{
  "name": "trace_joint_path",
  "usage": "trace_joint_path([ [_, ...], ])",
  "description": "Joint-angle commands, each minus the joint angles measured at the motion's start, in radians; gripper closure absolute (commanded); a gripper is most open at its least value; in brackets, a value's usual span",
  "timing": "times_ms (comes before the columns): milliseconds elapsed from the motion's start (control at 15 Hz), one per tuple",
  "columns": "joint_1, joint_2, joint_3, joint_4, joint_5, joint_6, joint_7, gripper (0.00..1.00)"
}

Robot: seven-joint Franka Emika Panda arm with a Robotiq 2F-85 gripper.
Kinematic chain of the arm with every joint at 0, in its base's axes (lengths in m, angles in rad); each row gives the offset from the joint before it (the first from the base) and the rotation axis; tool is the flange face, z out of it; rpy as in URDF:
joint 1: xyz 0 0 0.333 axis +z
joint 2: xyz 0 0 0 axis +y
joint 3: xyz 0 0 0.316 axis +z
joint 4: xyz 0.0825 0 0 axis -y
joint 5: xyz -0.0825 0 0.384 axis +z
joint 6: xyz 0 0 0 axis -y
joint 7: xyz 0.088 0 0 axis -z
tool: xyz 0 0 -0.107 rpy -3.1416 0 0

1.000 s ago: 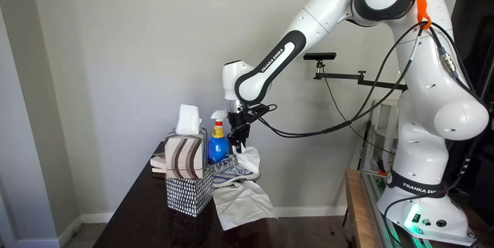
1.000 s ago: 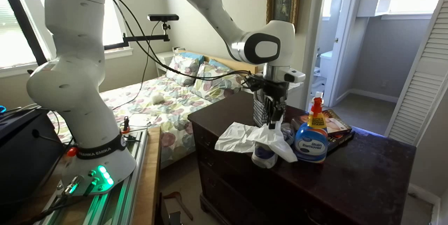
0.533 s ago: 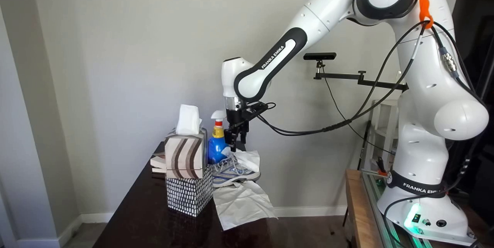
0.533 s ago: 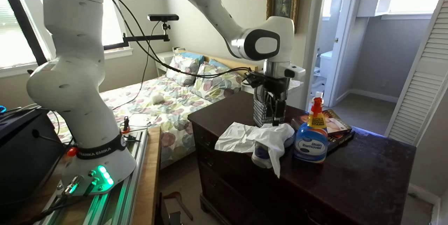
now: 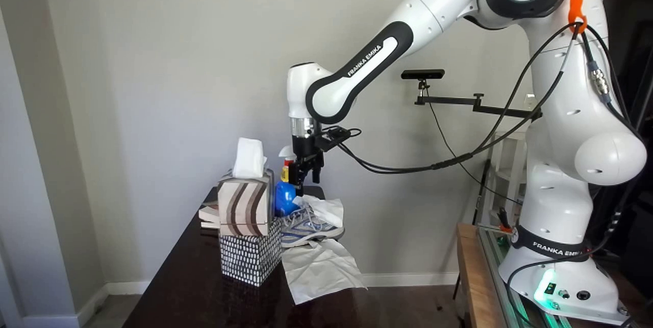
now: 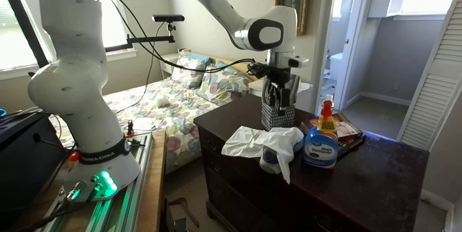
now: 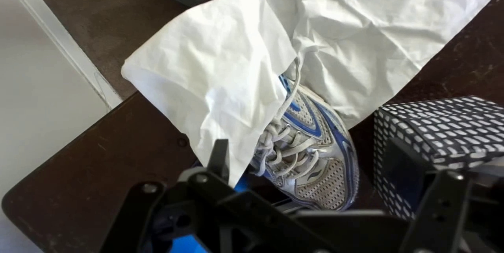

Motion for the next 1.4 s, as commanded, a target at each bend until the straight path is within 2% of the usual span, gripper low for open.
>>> trace_joint_path([
  [0,0.003,-0.001,-0.002,0.001,0.001,-0.002,-0.001,0.00],
  [533,0.009,0.012,0.006,0.005,0.011,0.006,0.001,0.00],
  [1333,0.080,0.104,0.128,0.032,0.025,-0.017,-0.159,0.00],
])
